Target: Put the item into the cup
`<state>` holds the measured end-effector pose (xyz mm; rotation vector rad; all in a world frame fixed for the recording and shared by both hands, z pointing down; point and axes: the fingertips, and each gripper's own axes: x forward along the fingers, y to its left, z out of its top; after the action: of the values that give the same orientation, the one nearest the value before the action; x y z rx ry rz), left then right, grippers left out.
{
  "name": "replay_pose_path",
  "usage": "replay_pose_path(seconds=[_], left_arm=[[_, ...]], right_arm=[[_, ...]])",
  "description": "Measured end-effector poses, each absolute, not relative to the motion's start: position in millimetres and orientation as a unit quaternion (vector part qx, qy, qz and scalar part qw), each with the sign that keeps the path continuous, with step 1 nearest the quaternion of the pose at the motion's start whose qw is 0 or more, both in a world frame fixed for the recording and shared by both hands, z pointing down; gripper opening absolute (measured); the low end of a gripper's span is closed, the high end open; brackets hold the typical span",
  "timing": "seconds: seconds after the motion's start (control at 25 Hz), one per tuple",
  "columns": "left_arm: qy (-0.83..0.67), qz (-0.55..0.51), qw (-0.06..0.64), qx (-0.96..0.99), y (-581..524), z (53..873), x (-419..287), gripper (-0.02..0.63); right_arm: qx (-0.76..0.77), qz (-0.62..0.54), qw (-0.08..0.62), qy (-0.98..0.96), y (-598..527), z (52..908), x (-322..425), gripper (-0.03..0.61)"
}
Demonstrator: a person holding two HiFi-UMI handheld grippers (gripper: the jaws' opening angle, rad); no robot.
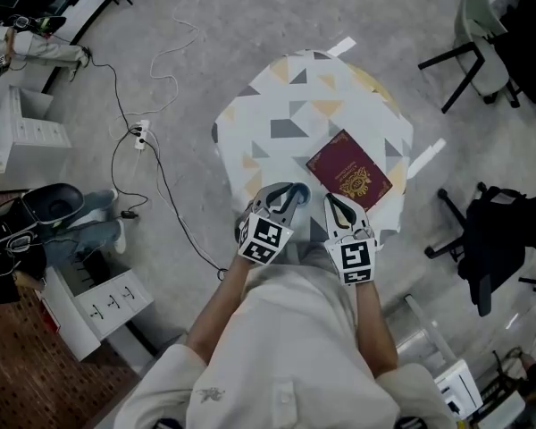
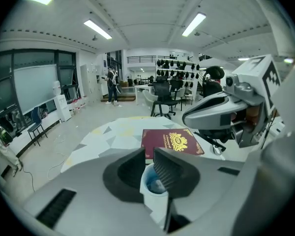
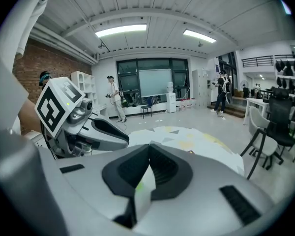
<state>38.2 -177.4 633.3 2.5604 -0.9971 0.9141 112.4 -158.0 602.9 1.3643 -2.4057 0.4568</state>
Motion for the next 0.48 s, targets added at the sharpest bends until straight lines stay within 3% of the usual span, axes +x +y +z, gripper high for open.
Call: replay_pose_path(seconds=[0.48], left_arm=[[-0.388,0.218,0.083,0.892,-190.3,556.7,32.1,0.032]], right_arm=[[0.487,0.118,0.133,-0.855,-168.5,554.9,120.8,0.008]])
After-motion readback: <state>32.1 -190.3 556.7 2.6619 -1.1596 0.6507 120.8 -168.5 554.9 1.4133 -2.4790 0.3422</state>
